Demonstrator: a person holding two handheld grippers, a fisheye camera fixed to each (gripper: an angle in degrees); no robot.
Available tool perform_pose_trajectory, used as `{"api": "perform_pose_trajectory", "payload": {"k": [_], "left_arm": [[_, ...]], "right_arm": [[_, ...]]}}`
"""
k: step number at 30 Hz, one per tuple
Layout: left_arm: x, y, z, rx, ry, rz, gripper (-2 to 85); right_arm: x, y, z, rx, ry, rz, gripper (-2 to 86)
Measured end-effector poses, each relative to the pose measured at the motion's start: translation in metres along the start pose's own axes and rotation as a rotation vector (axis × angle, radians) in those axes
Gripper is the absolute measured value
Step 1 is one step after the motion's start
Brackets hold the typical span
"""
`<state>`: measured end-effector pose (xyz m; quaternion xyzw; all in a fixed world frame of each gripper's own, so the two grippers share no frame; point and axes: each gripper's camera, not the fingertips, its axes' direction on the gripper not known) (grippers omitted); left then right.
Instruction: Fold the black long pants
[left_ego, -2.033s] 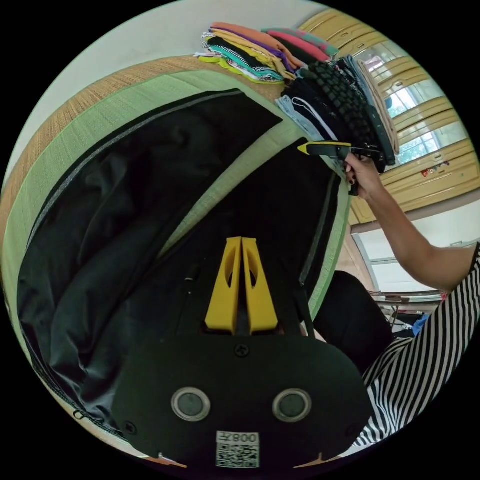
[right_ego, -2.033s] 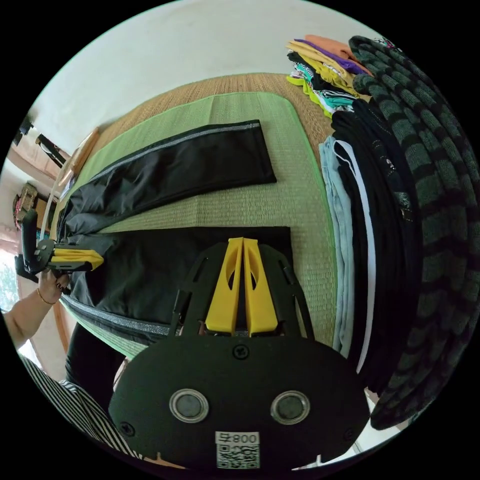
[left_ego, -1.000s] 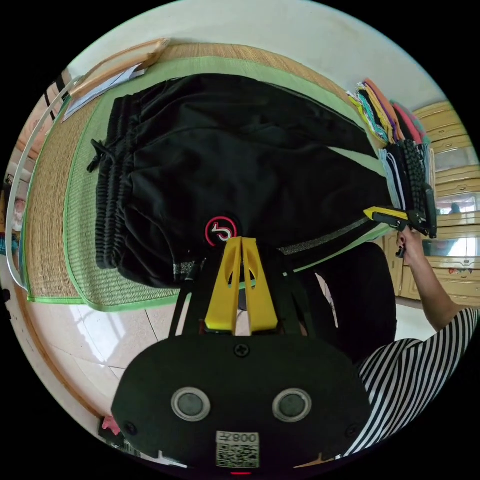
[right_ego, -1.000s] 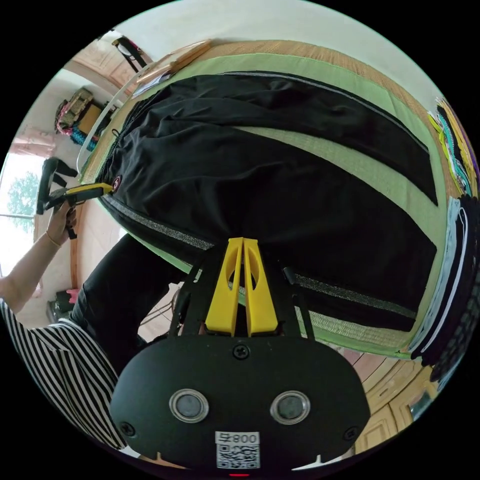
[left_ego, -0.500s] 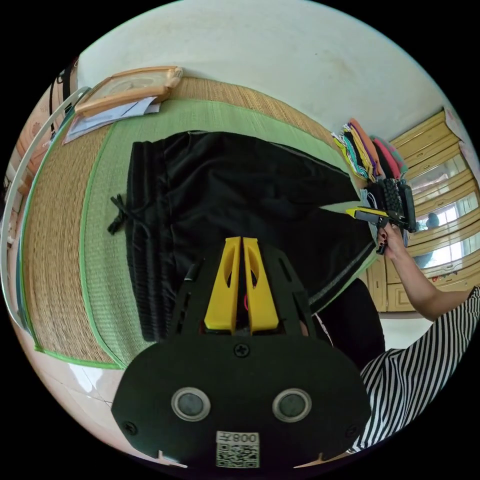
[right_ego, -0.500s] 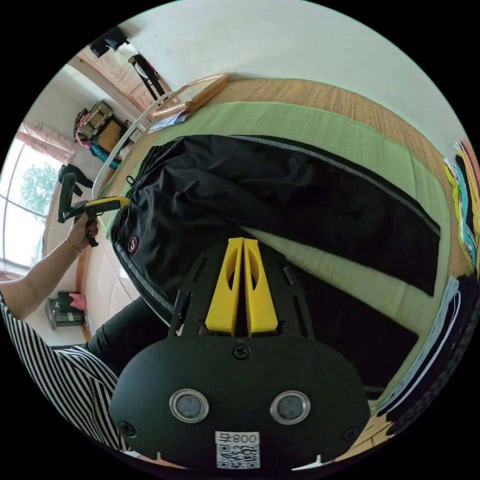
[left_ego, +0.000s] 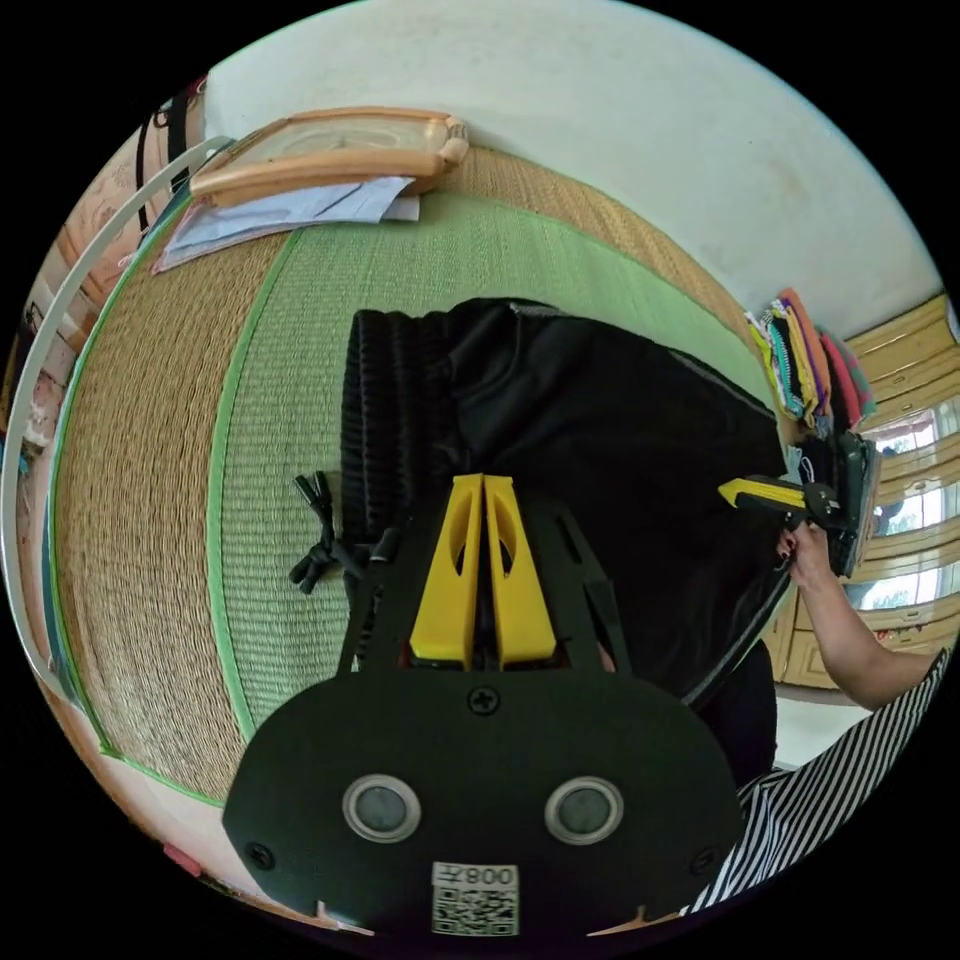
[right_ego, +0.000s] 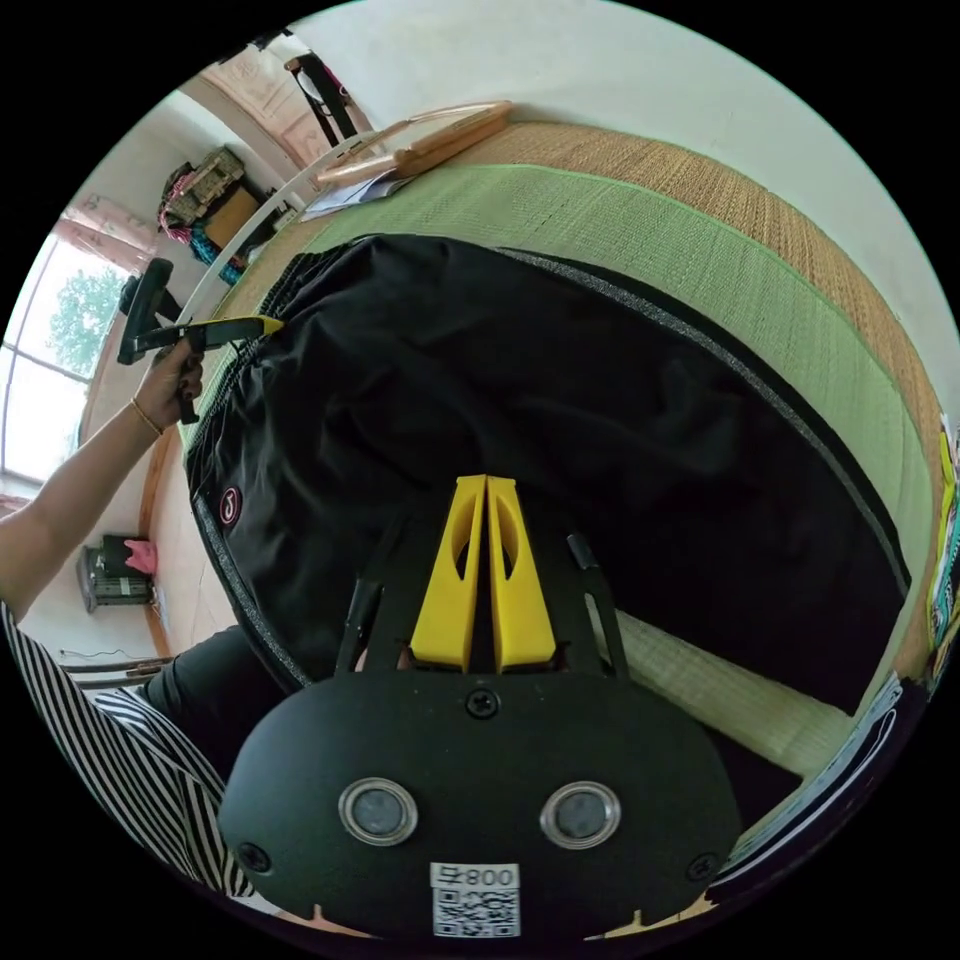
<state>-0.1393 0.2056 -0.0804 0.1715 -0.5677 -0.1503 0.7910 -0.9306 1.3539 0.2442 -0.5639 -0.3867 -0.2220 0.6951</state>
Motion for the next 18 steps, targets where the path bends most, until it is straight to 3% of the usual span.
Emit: {"api": "perform_pose_trajectory", "payload": {"k": [8,18], "left_arm": [[-0.025,-0.046,-0.026,0.135,0.025,0.09,4.7],[-0.032,-0.119,0.008,-0.139,-0.165,0.257,9.9]], "right_arm": [[-0.006,-0.101,-0.039,0.132,0.104,-0.067,4.5],[-0.028,-0.232,-0.005,-0.052,0.25,-0.277,9.0]]}}
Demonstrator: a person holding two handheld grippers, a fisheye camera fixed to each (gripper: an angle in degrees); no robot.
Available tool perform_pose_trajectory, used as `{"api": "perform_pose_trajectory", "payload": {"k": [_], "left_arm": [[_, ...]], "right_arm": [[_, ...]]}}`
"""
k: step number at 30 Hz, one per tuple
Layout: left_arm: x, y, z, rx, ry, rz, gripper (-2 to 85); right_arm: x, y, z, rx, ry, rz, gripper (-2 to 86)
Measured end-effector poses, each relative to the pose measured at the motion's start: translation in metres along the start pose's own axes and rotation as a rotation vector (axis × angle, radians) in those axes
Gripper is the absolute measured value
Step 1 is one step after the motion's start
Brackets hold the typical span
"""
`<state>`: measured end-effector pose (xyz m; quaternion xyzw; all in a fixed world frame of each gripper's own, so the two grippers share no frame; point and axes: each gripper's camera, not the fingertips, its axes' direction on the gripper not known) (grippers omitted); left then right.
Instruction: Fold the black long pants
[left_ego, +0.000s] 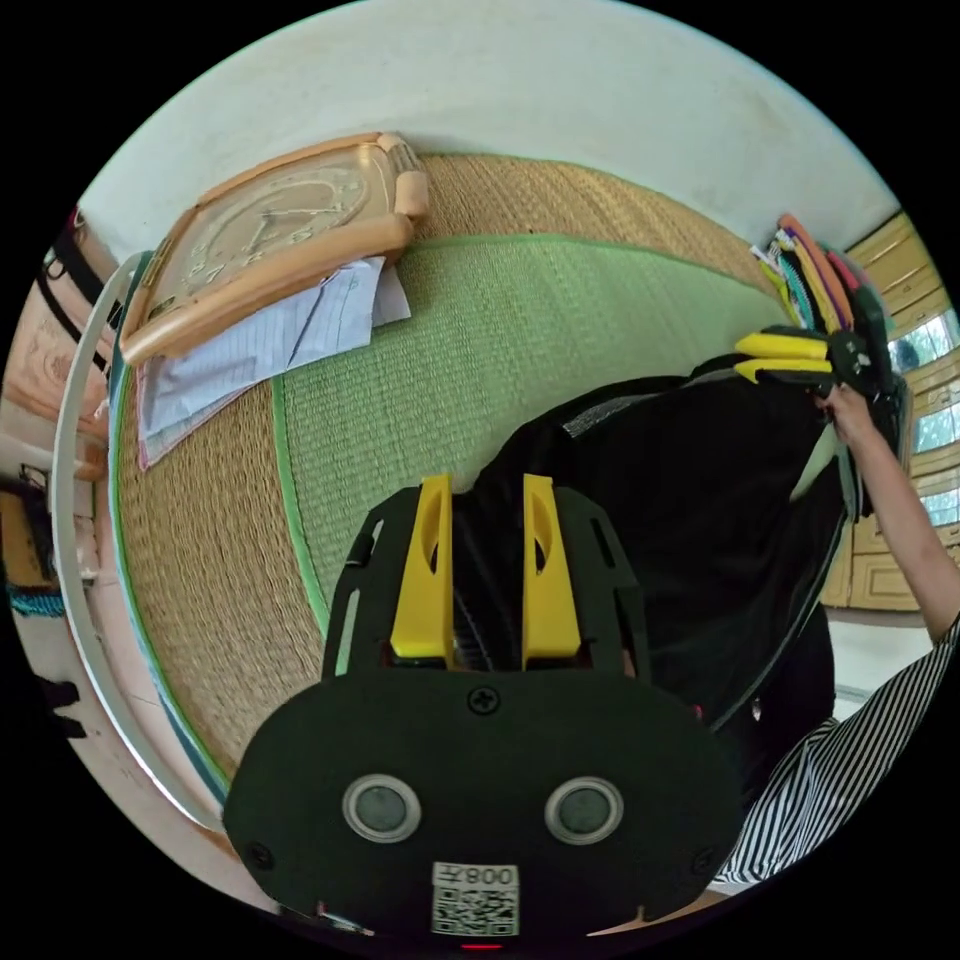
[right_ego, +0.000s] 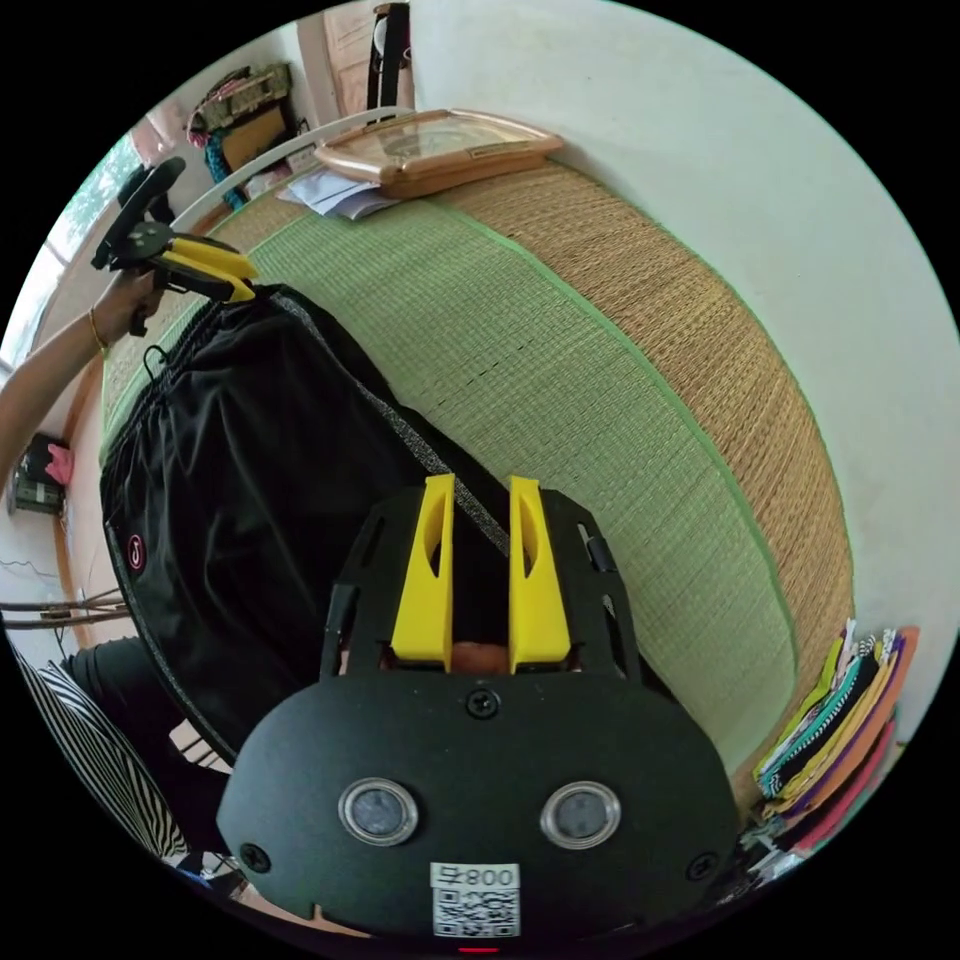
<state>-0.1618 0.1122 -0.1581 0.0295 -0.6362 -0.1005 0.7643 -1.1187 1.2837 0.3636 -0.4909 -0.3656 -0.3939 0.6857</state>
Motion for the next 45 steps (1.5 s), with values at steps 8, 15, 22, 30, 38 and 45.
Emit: {"api": "perform_pose_trajectory", "payload": {"k": [8,15,22,30,38,45], "left_arm": [[-0.005,-0.016,0.002,-0.083,-0.05,0.05,8.3],[0.0,-0.015,-0.009,-0.102,-0.078,0.055,5.8],[0.006,-0.004,-0.048,-0.008,-0.083,0.052,2.7],[0.029,0.025,-0.087,0.066,-0.09,0.071,2.2],[0.056,0.083,-0.125,0.146,-0.051,0.103,1.8],[0.082,0.153,-0.139,0.147,-0.028,0.151,1.7]], "right_arm": [[-0.001,-0.036,0.008,-0.07,-0.041,-0.047,8.2],[-0.001,-0.056,-0.013,-0.102,-0.059,-0.039,2.6],[0.013,-0.055,-0.074,-0.047,-0.072,0.039,1.7],[-0.006,-0.029,-0.157,0.0,-0.013,0.058,1.6],[-0.048,0.028,-0.257,0.078,0.019,0.053,1.4],[-0.118,0.104,-0.327,0.134,-0.01,0.019,1.3]]}}
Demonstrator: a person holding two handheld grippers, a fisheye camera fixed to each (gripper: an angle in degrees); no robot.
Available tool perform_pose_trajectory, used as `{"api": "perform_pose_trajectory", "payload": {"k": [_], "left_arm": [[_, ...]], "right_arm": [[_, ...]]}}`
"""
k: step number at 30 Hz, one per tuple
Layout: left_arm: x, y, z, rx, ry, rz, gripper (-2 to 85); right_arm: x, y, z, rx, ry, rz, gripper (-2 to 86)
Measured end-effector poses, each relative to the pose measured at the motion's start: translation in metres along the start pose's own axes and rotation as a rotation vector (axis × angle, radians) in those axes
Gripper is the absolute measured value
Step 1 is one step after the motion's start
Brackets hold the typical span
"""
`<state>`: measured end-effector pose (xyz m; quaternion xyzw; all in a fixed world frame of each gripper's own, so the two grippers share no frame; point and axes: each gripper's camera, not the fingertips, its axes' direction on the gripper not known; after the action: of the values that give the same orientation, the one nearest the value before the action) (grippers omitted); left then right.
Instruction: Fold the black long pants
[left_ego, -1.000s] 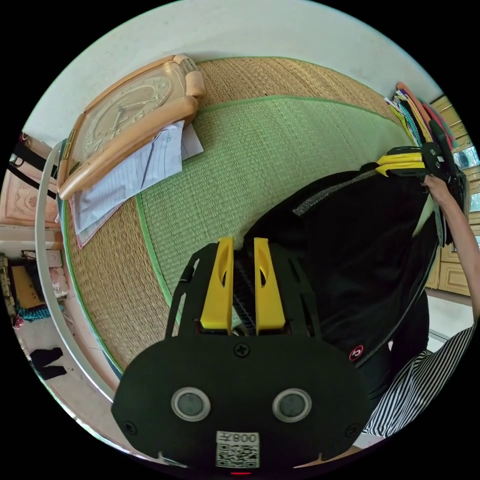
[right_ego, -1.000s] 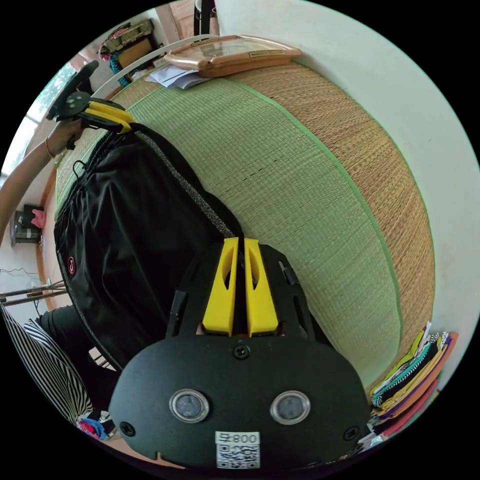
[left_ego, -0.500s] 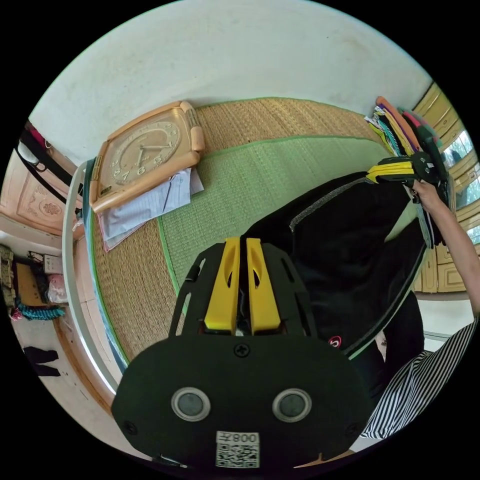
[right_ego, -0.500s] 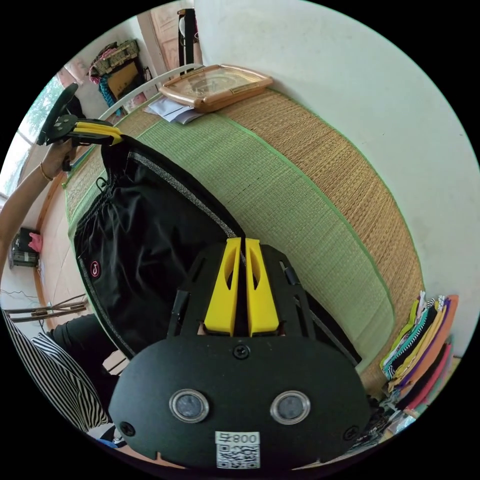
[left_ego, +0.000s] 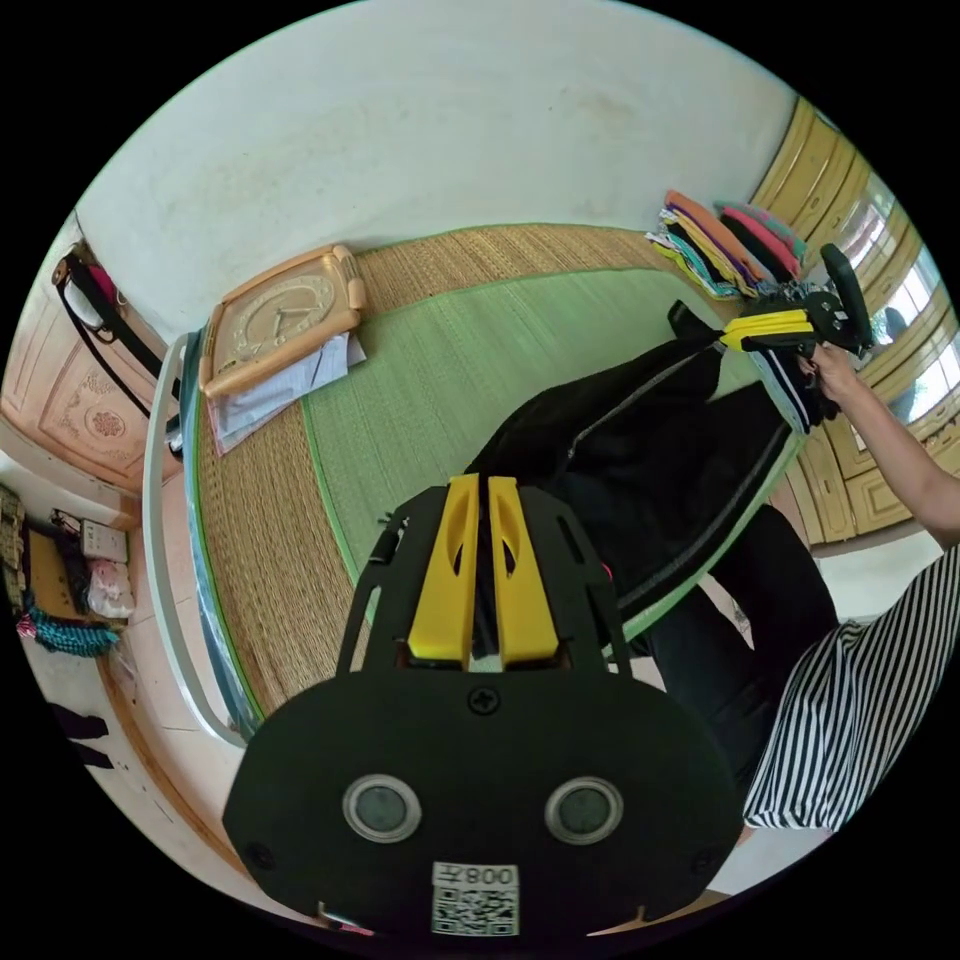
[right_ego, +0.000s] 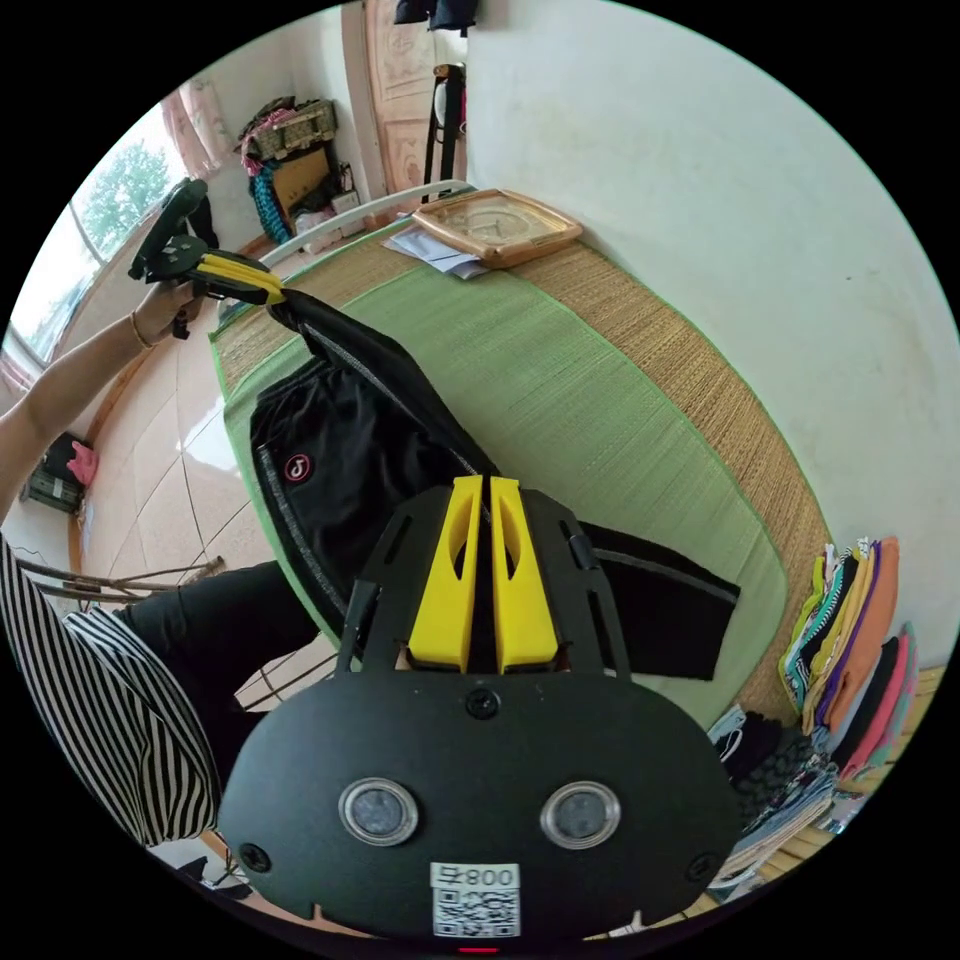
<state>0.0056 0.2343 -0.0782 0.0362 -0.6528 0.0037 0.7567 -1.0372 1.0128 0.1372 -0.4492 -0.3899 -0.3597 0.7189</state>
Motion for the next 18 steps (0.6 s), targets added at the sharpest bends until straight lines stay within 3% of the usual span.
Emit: {"api": "perform_pose_trajectory", "payload": {"k": [10,18], "left_arm": [[0.032,0.056,0.035,-0.155,0.016,0.006,1.7],[0.052,0.062,0.061,-0.244,-0.021,0.077,1.8]], "right_arm": [[-0.096,0.064,0.0,-0.152,-0.053,-0.056,1.3],[-0.12,0.084,-0.009,-0.196,-0.106,-0.042,1.2]]}}
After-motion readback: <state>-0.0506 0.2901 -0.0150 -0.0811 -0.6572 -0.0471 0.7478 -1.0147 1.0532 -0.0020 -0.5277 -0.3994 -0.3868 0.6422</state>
